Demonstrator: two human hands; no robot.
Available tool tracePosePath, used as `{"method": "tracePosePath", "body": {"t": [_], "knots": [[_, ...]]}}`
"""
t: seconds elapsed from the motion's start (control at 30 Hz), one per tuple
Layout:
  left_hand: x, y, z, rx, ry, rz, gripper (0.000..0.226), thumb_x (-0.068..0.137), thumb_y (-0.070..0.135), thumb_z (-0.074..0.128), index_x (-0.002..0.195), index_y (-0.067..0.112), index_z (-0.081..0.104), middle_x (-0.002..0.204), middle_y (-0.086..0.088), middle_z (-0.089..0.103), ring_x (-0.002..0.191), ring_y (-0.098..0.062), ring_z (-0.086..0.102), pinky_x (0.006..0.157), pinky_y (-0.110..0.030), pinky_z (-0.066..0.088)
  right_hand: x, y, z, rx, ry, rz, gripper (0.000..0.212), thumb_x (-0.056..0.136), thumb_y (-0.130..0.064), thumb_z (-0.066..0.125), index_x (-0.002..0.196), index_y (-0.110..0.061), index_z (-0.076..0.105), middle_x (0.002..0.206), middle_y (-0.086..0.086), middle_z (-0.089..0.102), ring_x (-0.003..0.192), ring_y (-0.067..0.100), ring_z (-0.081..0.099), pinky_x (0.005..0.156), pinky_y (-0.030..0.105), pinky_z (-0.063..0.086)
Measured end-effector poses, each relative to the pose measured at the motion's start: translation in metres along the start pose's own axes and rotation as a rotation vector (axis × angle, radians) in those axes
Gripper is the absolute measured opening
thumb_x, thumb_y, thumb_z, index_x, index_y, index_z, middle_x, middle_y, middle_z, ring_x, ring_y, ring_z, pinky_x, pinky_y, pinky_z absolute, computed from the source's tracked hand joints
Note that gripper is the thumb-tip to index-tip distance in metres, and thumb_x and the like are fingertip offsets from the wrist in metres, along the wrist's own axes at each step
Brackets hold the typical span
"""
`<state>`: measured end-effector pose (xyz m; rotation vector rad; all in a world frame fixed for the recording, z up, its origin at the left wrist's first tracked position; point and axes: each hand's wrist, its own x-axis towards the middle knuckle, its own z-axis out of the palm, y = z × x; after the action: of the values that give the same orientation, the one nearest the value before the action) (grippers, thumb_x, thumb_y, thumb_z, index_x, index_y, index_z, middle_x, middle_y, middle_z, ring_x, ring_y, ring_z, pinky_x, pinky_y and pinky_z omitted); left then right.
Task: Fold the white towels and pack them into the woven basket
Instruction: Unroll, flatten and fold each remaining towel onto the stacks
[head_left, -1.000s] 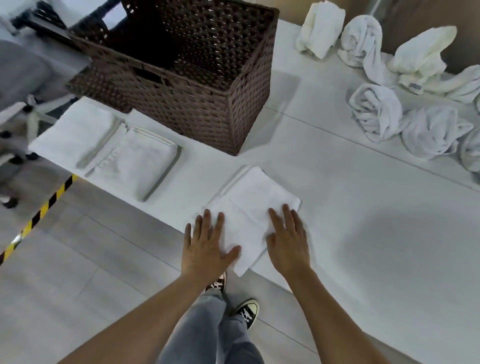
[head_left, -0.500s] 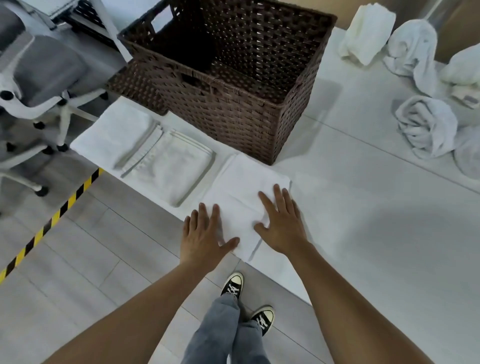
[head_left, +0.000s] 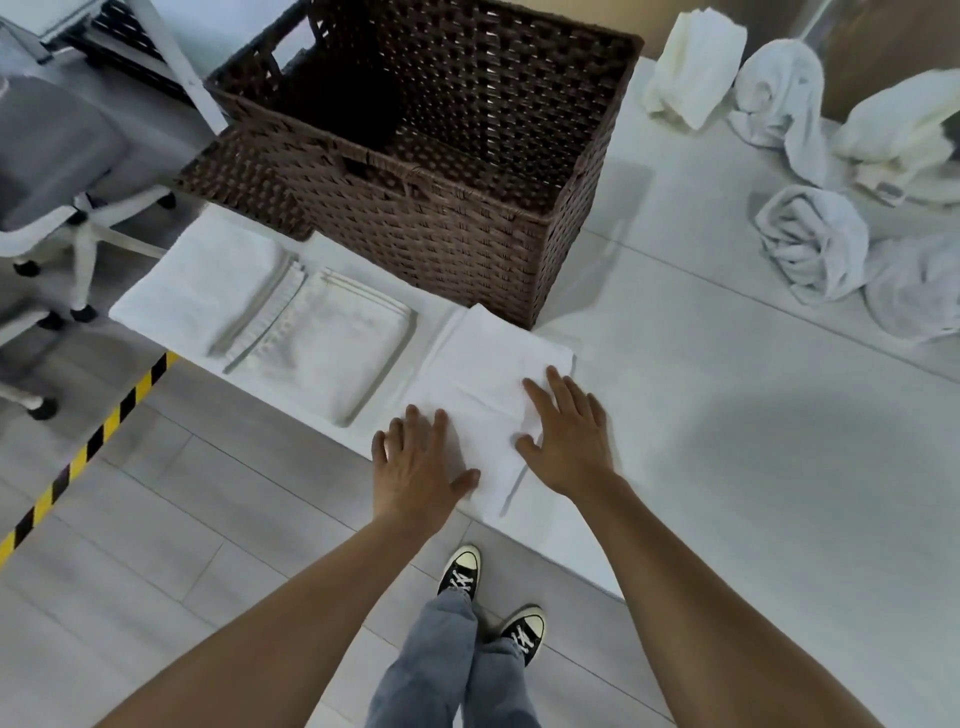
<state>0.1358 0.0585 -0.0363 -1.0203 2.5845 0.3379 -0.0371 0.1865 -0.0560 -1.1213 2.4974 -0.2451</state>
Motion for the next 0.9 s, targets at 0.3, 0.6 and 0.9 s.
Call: {"method": "tracePosePath", "body": {"t": [0.3,0.6,0.9], "knots": [[-0.008,0.02,-0.052,-0.152,0.215,0.368,0.053,0.078,0.021,0.08,0.129,0.019,0.063,0.129,-0.006,0.064,0.113,-0.032,0.063,0.092,-0.044,0.051,-0.038,-0.017,-0.051,0.123,0.259,0.052,0.053,0.093,-0.033,0.06,0.145,-0.022,0.053,0.144,0.002,0.056,0.127,0.026,0.053,0.106,0.041,0.042],[-0.014,0.066,-0.108,-0.266,0.432,0.596,0.041,0.079,0.015,0.077,0.117,0.02,0.065,0.119,0.002,0.065,0.106,-0.024,0.061,0.087,-0.038,0.049,-0.084,-0.003,-0.107,0.176,0.494,0.166,0.044,0.092,-0.028,0.057,0.136,-0.024,0.056,0.131,-0.004,0.058,0.119,0.022,0.053,0.101,0.037,0.042],[-0.008,0.126,-0.122,-0.299,0.374,0.722,0.033,0.081,0.016,0.073,0.113,0.022,0.066,0.118,0.005,0.062,0.11,-0.022,0.059,0.093,-0.037,0.046,-0.129,0.04,-0.121,0.271,0.584,0.385,0.041,0.094,-0.023,0.061,0.135,-0.026,0.056,0.127,-0.006,0.054,0.114,0.018,0.052,0.099,0.025,0.029]]}}
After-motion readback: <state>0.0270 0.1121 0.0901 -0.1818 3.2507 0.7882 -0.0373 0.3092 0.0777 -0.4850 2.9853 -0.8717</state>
